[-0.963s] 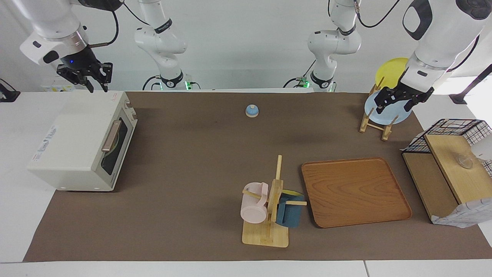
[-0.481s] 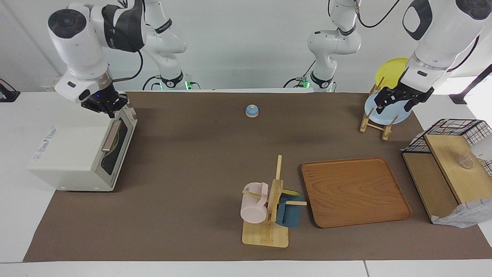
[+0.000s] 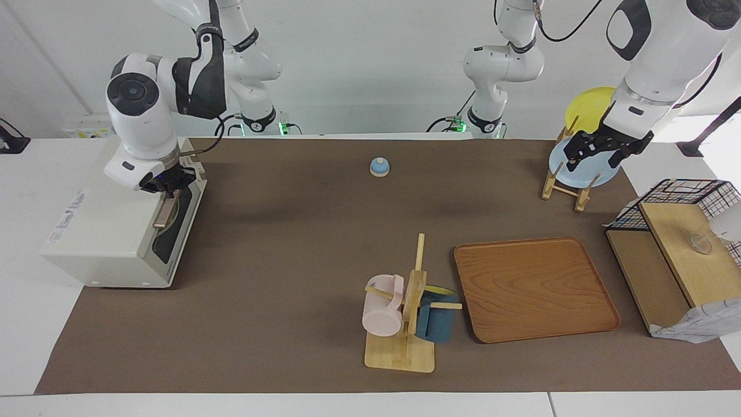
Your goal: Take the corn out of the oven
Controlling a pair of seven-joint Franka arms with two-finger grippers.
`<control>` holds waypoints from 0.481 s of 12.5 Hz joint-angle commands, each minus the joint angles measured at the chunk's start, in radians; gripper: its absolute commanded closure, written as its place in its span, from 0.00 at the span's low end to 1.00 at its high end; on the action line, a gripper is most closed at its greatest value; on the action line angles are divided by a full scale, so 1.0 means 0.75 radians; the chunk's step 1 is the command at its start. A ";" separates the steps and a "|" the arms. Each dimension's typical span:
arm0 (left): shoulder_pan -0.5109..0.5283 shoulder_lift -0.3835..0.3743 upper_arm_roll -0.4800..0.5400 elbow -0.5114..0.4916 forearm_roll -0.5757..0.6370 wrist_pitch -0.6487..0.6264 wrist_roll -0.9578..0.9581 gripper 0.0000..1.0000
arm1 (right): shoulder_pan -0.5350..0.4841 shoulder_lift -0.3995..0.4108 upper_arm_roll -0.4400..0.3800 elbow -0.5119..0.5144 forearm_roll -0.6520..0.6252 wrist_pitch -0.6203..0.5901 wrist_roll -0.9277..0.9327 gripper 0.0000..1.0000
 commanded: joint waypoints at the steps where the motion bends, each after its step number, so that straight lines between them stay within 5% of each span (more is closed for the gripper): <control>1: 0.007 -0.009 0.000 -0.008 -0.012 -0.012 0.012 0.00 | -0.018 0.014 0.006 -0.045 -0.036 0.046 -0.019 1.00; 6: 0.007 -0.009 0.000 -0.008 -0.012 -0.012 0.012 0.00 | -0.005 0.051 0.008 -0.090 -0.022 0.152 0.002 1.00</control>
